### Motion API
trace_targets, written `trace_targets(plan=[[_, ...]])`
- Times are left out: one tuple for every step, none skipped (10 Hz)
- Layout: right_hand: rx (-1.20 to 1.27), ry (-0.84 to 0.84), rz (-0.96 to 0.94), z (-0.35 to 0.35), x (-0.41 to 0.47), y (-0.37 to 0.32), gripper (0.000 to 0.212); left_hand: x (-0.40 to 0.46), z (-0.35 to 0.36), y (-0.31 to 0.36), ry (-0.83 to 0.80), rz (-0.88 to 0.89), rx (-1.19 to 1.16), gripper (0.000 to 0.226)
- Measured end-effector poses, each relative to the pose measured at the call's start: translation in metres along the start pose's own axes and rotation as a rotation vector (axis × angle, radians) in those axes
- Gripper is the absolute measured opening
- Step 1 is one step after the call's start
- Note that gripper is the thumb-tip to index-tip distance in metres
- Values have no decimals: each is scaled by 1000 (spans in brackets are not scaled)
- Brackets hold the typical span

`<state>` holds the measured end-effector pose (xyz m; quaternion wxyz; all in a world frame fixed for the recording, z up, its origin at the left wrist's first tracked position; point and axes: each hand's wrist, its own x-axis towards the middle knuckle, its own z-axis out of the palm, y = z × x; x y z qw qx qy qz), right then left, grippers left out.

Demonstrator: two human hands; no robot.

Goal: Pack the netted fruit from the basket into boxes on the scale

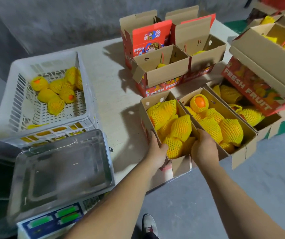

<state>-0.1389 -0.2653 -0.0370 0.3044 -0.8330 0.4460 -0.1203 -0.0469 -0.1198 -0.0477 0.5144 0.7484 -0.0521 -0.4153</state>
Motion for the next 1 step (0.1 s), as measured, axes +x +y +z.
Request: trace_targets(plan=[[-159, -50, 119, 16, -11, -12, 56, -4, -17, -10, -76, 21, -75, 78]])
